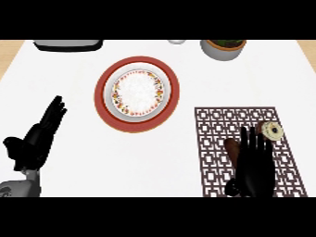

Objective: Pick the sweet potato from the placemat and place it in the plate

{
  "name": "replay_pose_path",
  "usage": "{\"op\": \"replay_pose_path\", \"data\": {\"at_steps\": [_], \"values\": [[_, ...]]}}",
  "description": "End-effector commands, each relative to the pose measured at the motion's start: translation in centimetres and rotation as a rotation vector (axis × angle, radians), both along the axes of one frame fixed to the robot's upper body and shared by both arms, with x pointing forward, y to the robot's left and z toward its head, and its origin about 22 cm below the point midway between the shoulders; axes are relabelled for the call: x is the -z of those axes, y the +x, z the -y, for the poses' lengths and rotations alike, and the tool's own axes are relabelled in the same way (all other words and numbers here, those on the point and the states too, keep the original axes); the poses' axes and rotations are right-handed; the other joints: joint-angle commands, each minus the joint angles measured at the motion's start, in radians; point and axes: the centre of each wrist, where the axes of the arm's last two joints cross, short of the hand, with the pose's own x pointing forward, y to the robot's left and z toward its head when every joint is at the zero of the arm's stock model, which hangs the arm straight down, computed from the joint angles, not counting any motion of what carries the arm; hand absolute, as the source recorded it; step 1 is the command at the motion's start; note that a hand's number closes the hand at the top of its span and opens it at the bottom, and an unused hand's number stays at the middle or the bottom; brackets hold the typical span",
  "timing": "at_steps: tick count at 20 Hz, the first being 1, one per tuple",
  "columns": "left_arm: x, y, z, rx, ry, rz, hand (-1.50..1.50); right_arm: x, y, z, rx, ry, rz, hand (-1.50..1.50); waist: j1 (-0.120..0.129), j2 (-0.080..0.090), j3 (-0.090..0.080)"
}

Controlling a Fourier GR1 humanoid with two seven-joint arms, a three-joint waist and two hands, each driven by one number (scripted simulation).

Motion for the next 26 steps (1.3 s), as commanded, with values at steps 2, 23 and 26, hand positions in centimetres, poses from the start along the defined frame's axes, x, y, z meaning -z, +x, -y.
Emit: {"op": "replay_pose_path", "data": {"at_steps": [2,23,26], "values": [[0.3,-0.3,1.7,0.002,0.001,-0.008,0.00,0.8,0.2,1.6,-0.014,-0.008,-0.049,-1.50,0.000,0.005,0.005],[0.7,-0.9,-0.3,-0.009,-0.002,-0.003,0.00,0.1,-5.5,-5.9,0.260,0.349,0.139,1.50,-0.011,0.001,0.005],[0.3,-0.9,-0.5,-0.010,0.004,-0.004,0.00,-1.7,-8.2,-8.5,0.213,0.338,0.229,1.50,-0.011,0.000,0.005]]}}
